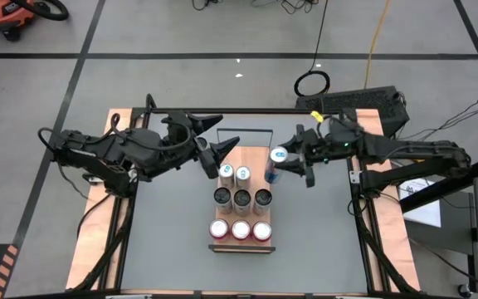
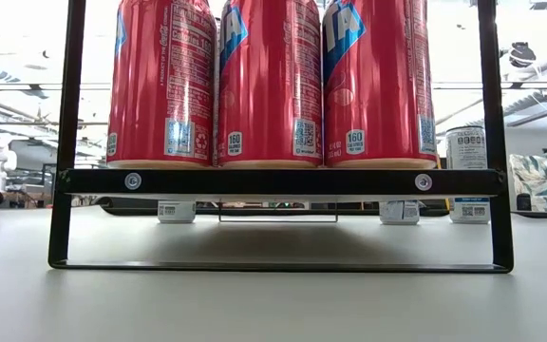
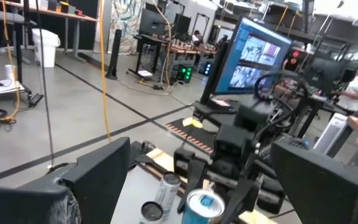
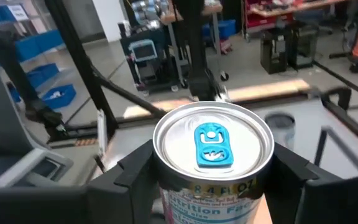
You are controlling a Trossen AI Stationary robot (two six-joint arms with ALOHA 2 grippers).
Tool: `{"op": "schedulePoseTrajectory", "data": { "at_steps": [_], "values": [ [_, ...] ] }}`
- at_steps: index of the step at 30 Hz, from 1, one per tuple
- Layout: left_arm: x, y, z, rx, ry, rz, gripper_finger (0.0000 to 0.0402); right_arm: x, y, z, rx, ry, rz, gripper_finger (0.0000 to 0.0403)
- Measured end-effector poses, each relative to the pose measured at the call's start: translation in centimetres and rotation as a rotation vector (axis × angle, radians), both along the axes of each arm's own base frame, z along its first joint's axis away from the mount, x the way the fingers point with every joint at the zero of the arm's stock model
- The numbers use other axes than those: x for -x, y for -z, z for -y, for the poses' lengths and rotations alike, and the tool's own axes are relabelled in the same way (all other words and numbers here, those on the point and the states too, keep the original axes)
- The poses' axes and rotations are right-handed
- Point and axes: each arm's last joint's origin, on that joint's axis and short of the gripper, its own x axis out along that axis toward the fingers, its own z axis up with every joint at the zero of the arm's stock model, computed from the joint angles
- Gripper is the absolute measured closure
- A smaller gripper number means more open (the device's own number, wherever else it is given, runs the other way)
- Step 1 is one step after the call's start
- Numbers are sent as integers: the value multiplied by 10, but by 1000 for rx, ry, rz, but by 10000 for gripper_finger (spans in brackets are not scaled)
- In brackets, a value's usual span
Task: Sort soda cans
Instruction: Put the blue soda can on the shelf and align it with the other blue soda cans
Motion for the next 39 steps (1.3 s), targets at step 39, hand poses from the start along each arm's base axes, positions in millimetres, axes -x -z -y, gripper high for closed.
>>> {"op": "schedulePoseTrajectory", "data": {
  "at_steps": [39],
  "values": [
    [0, 9, -5, 11, -53, -74, 13, -67, 132, 20, 36, 43, -228, 208]
  ]
}}
